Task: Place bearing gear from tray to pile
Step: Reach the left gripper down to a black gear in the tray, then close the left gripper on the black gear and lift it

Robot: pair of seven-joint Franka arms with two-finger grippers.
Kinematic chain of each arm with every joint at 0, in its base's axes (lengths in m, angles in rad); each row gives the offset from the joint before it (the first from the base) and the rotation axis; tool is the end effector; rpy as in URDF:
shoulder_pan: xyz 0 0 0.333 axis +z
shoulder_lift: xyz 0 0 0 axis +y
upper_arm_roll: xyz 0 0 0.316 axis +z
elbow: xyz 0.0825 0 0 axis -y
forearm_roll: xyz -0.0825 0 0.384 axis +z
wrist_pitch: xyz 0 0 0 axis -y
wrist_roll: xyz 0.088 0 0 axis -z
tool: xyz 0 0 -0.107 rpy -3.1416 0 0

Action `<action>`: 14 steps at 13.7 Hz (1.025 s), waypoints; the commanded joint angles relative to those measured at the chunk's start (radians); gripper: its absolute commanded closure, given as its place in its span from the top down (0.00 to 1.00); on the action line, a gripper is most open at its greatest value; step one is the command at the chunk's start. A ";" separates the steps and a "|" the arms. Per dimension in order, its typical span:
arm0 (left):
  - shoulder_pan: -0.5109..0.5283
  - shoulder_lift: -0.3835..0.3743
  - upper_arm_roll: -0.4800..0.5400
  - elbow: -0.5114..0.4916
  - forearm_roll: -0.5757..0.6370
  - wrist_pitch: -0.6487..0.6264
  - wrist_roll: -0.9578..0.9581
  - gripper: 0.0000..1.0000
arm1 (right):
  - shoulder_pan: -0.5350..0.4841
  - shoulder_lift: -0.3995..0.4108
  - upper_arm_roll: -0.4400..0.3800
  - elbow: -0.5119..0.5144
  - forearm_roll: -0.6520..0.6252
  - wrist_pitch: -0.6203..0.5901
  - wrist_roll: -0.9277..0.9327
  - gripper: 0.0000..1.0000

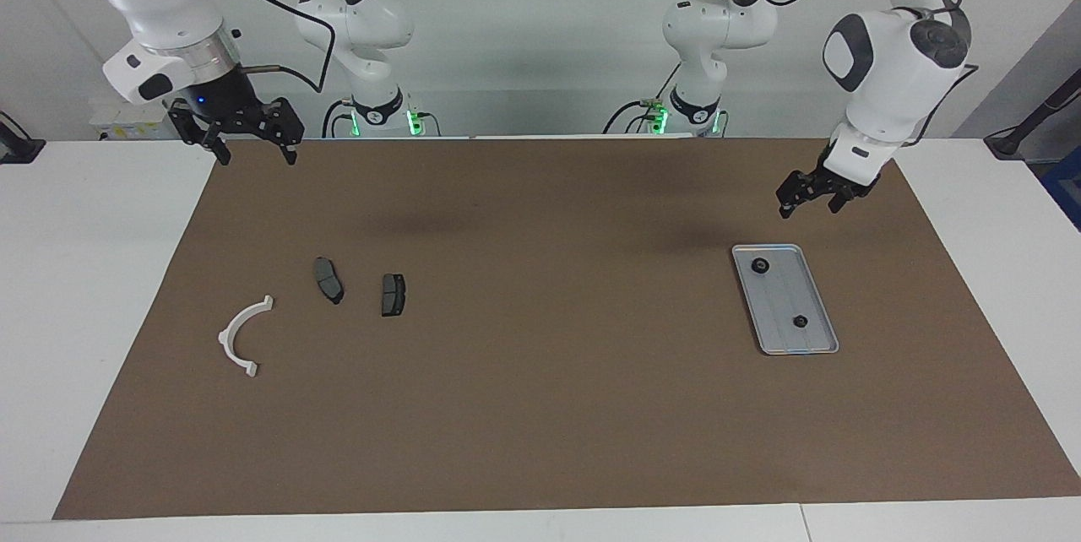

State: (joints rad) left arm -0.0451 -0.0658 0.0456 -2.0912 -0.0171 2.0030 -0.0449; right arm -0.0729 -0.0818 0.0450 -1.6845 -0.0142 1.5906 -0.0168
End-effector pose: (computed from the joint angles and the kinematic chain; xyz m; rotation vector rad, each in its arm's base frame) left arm 0.5284 -0.0005 0.4503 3.1224 0.0821 -0.0357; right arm 0.5293 -0.0153 0.6168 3.1239 -0.0170 -0.0197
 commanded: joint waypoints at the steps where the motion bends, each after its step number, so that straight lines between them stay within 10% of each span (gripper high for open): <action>1: -0.004 0.043 0.004 -0.019 0.016 0.072 -0.001 0.85 | -0.021 -0.029 0.009 -0.038 0.014 0.028 -0.003 1.00; 14: -0.013 0.170 0.004 -0.128 0.016 0.289 -0.006 0.65 | -0.017 -0.001 0.016 -0.084 0.011 0.146 -0.018 1.00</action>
State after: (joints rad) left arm -0.0470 0.0894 0.0409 -2.2005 -0.0171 2.2449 -0.0447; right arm -0.0719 -0.0710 0.0562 -1.7516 -0.0139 1.7123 -0.0166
